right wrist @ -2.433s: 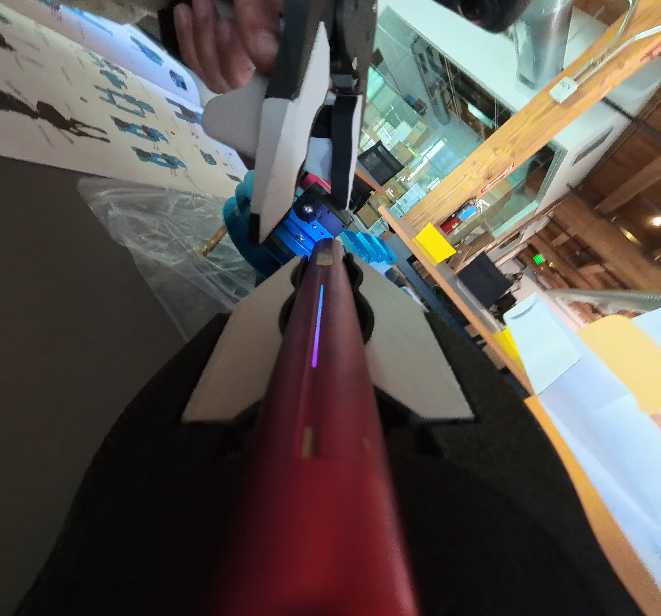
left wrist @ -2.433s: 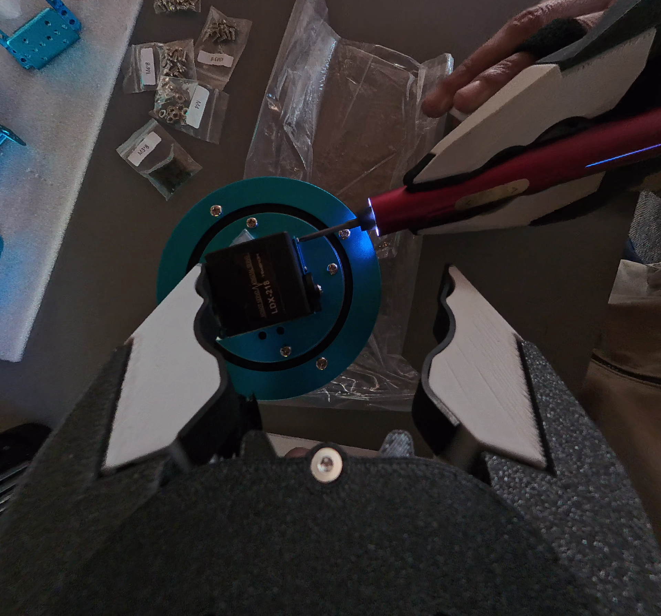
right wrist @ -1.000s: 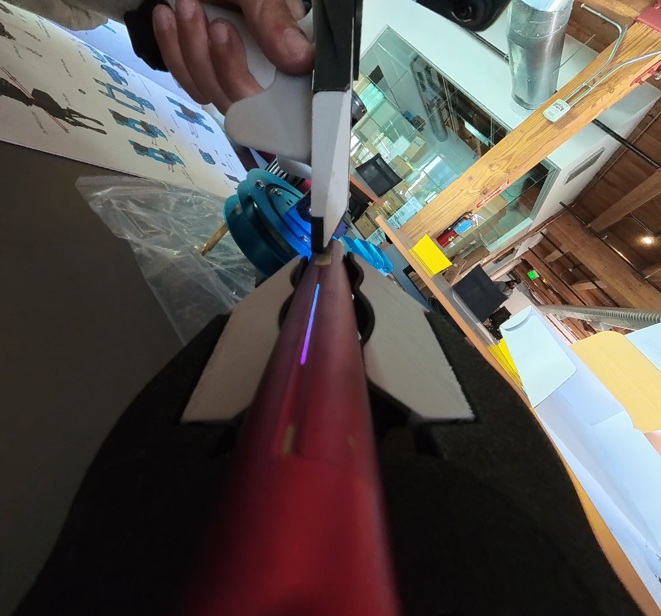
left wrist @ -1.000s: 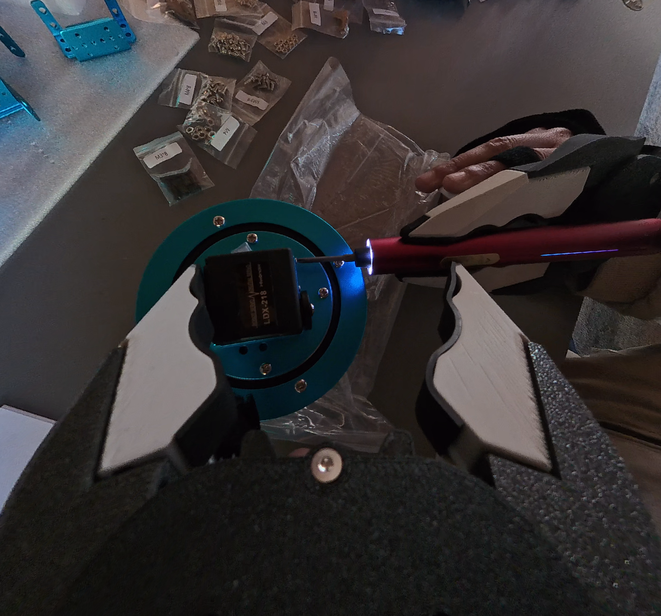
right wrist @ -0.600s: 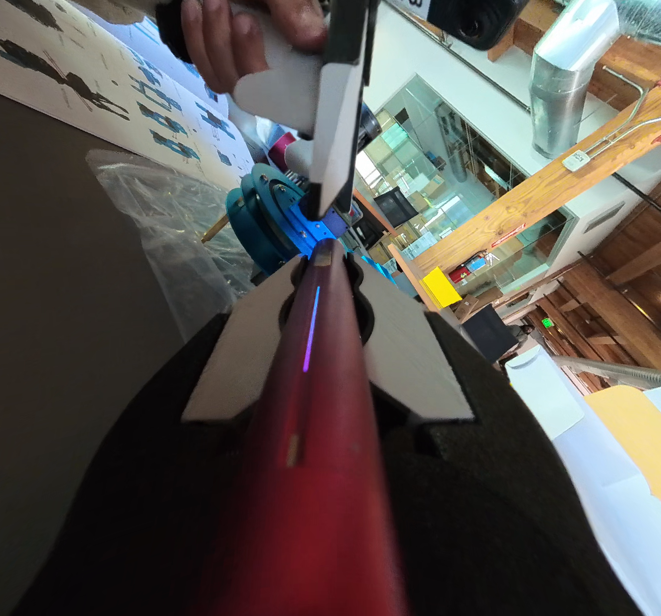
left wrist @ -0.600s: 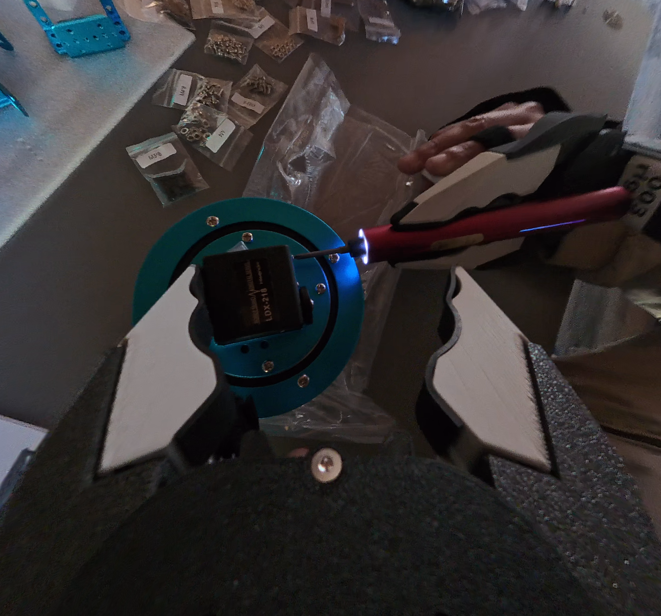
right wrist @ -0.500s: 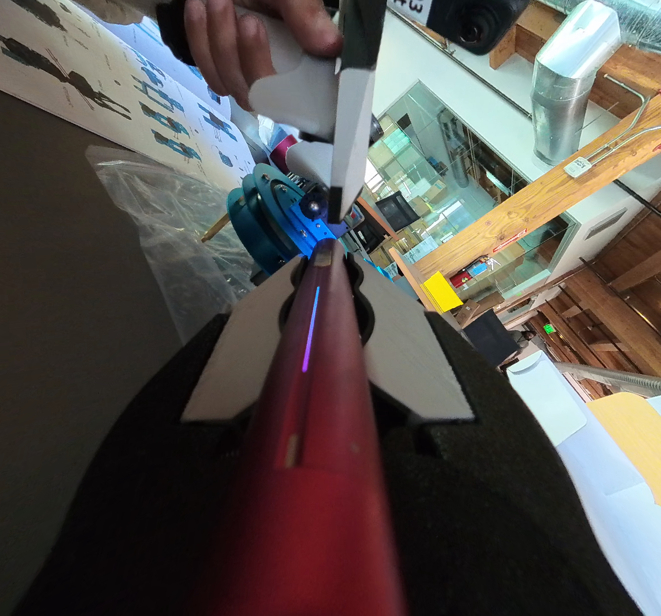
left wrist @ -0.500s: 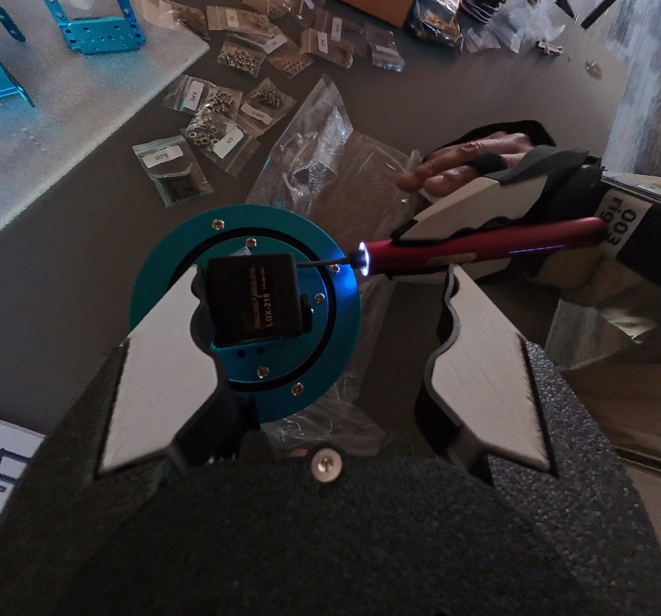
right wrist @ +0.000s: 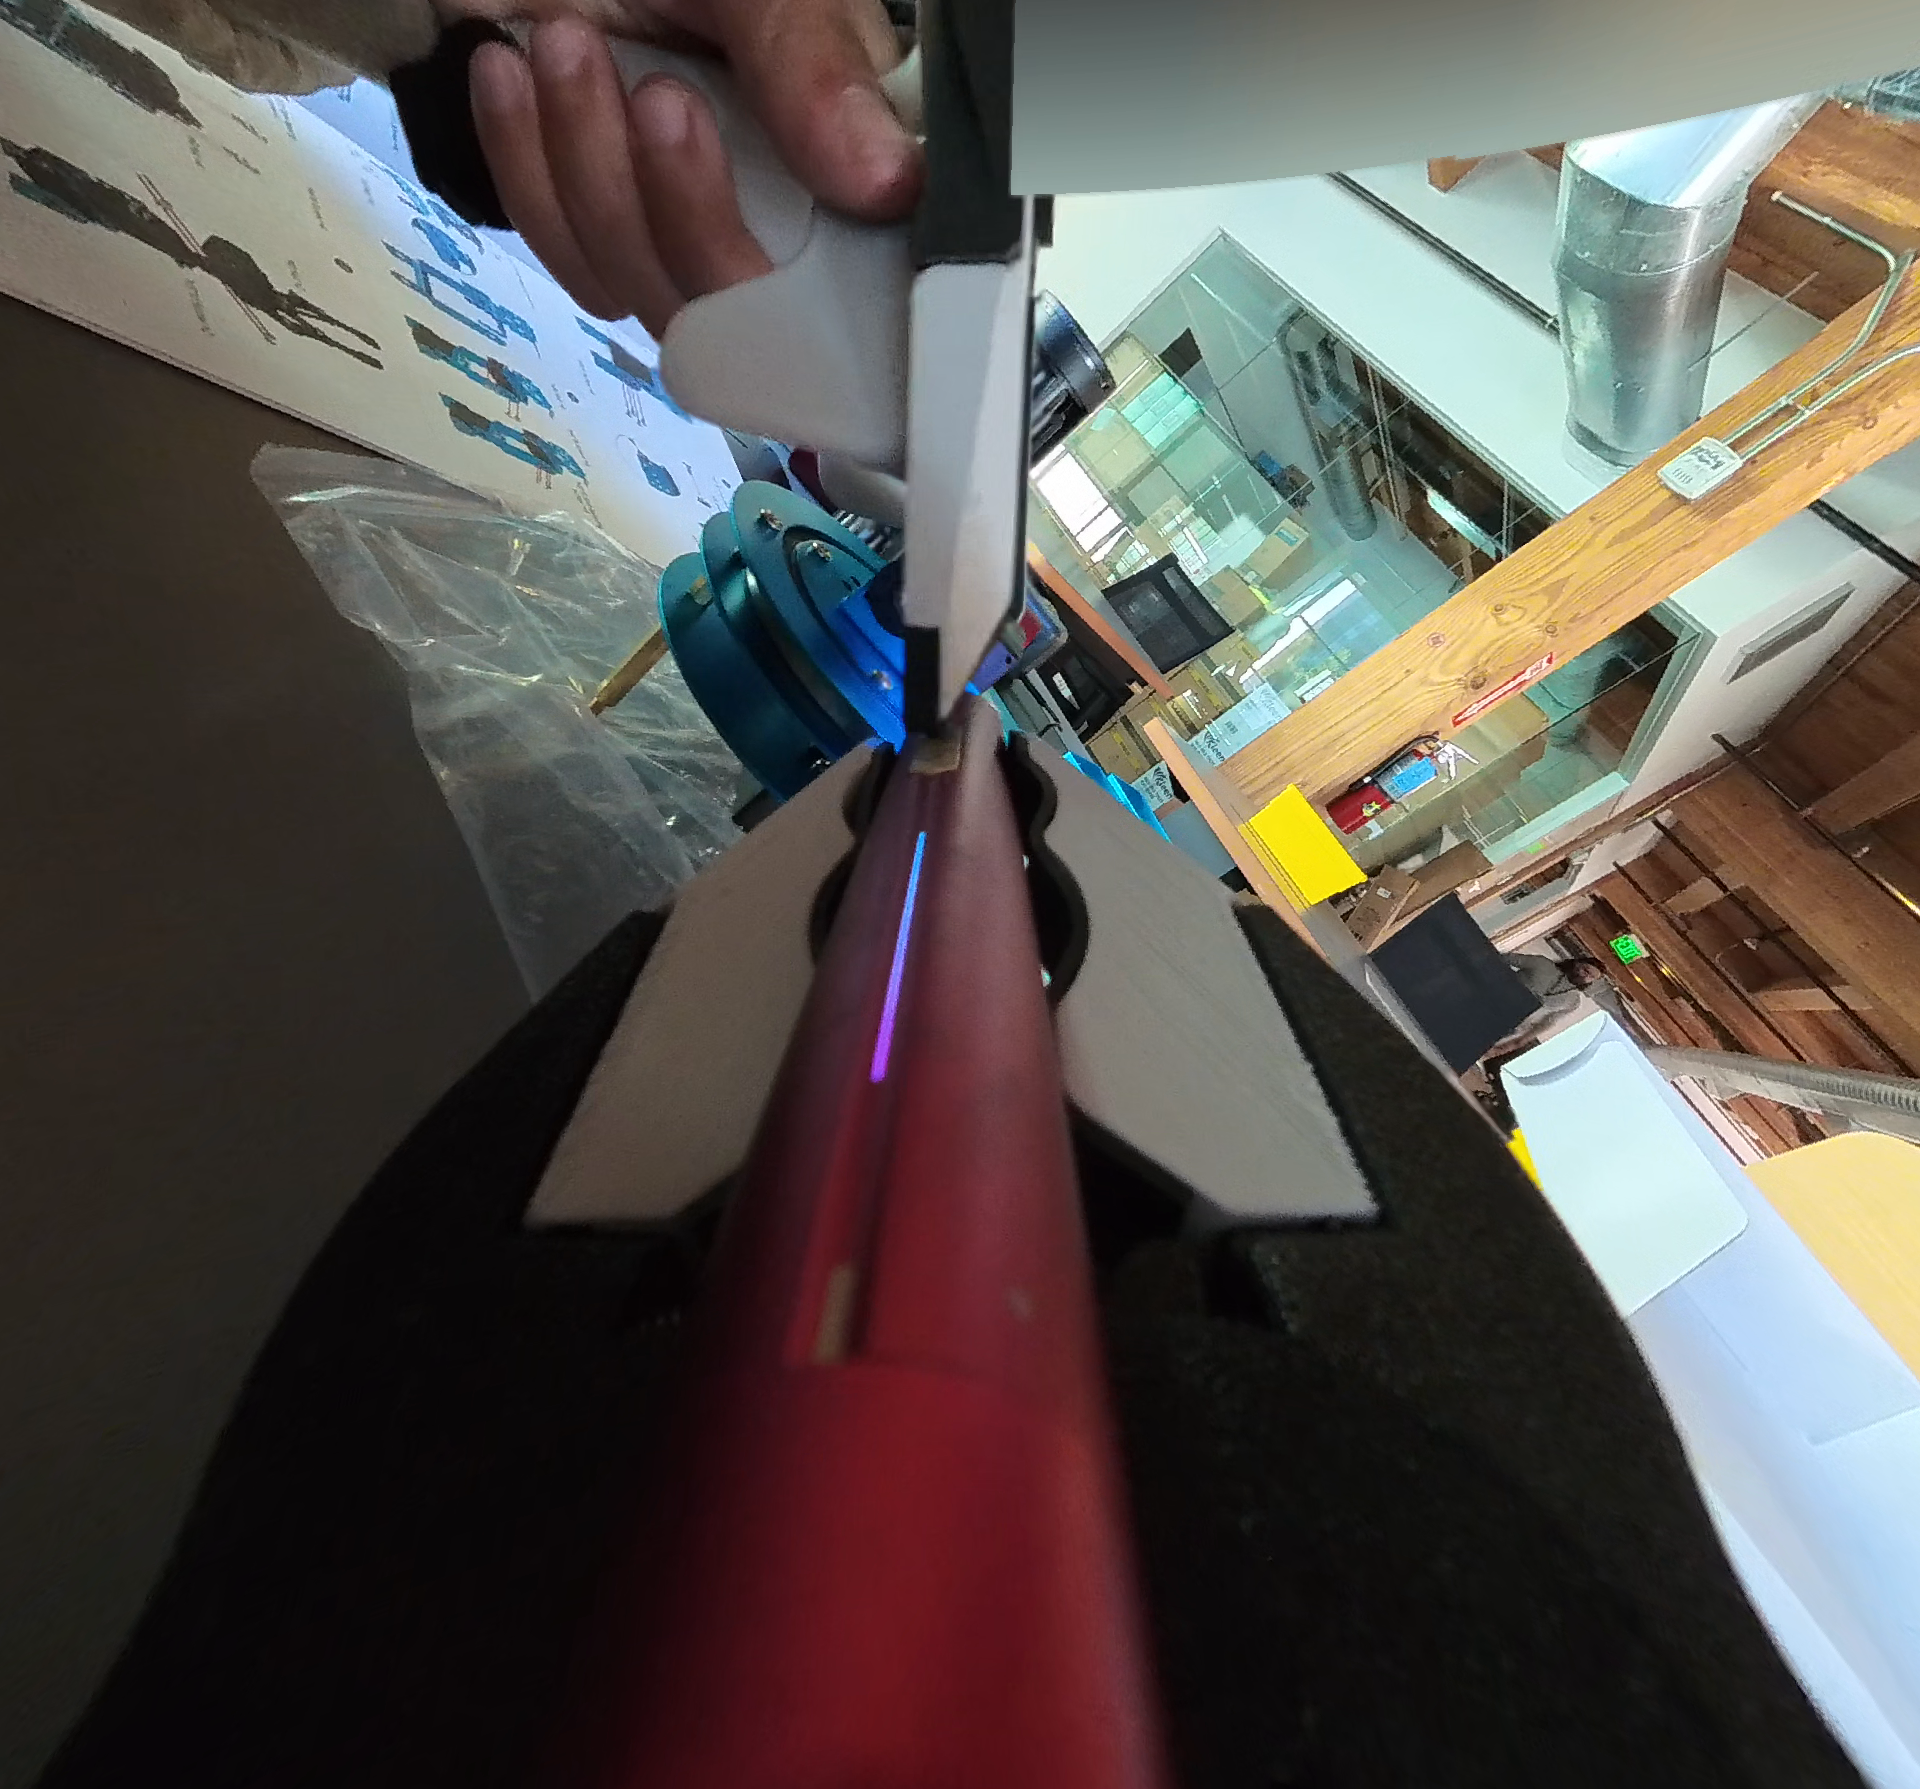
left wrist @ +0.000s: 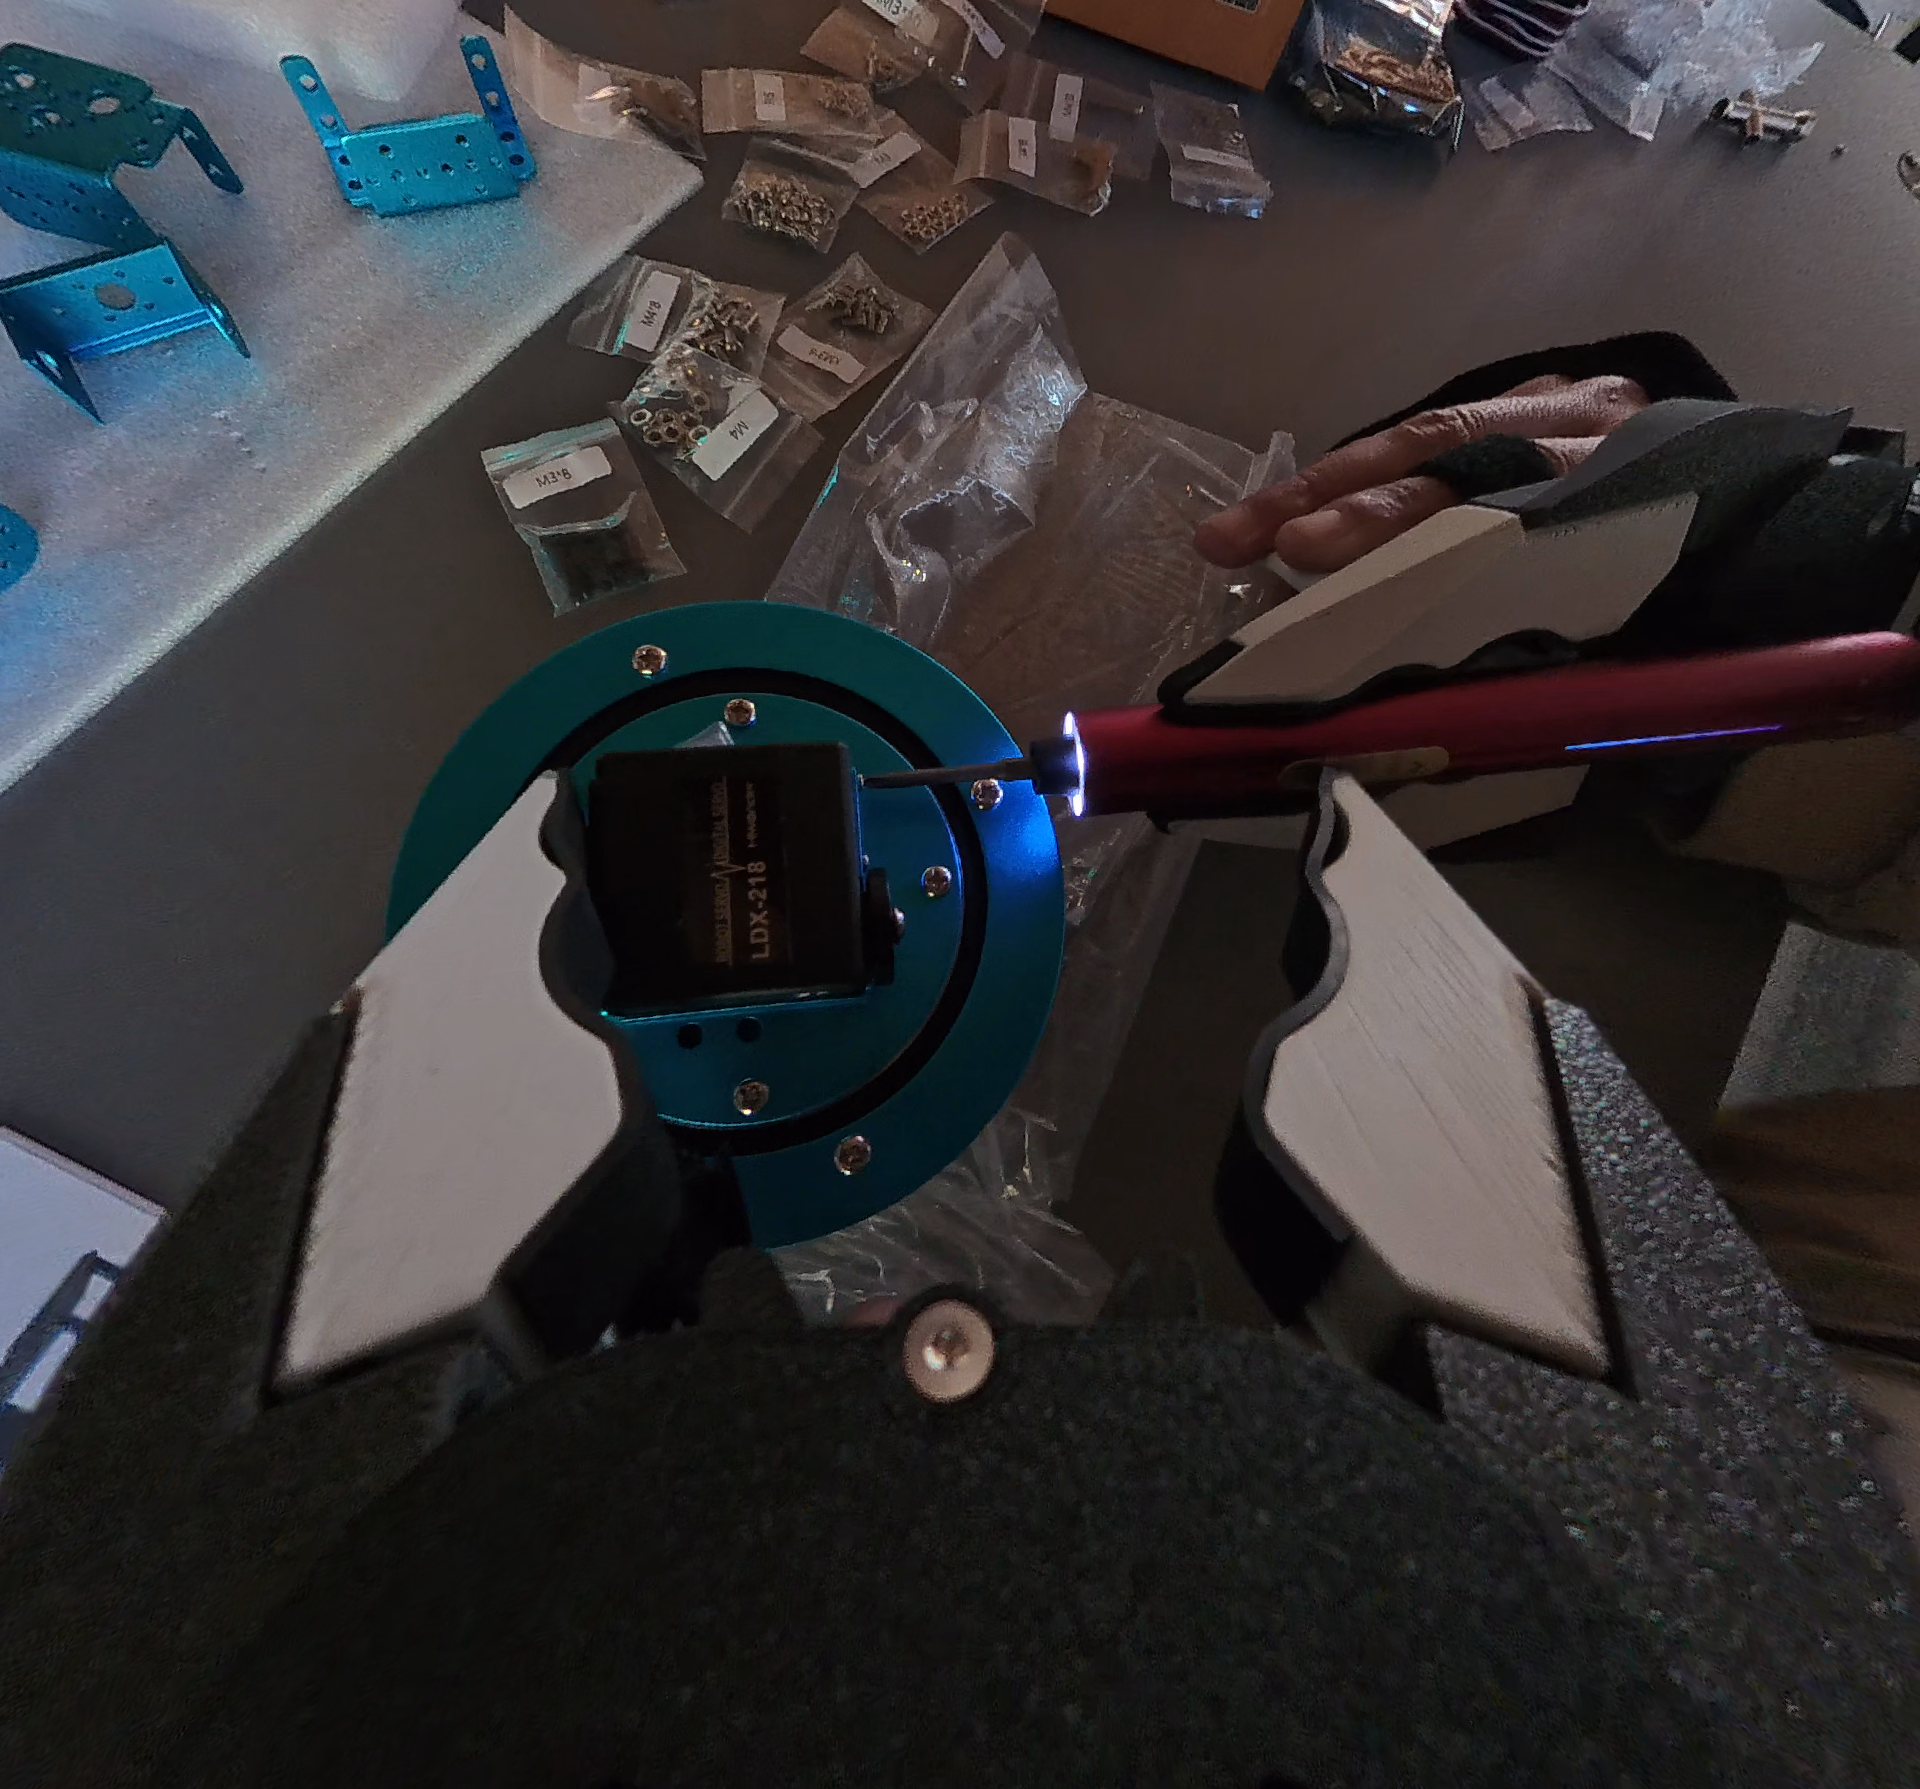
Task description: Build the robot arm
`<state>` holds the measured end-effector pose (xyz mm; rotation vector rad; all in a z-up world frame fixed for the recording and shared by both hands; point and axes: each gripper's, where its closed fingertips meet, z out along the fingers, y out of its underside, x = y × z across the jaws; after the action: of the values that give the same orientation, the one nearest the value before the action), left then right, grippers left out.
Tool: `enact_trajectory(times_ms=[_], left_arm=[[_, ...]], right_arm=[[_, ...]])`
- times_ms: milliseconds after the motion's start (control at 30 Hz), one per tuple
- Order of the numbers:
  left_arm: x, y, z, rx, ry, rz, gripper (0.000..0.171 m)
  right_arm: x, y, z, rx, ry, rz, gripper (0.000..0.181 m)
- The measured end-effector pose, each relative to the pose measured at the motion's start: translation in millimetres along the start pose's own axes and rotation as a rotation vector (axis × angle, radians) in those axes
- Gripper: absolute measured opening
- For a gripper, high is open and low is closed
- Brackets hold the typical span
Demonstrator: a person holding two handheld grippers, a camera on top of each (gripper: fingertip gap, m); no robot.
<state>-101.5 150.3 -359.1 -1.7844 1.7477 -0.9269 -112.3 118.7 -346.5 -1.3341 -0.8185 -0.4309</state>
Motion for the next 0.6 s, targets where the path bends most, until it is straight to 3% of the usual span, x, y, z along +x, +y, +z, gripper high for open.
enact_trajectory(times_ms=[600], left_arm=[[-1.7, -1.6, -1.1, 0.028, -0.005, -0.013, 0.127]], right_arm=[[-1.0, -0.5, 0.0, 0.001, 0.001, -0.005, 0.019]])
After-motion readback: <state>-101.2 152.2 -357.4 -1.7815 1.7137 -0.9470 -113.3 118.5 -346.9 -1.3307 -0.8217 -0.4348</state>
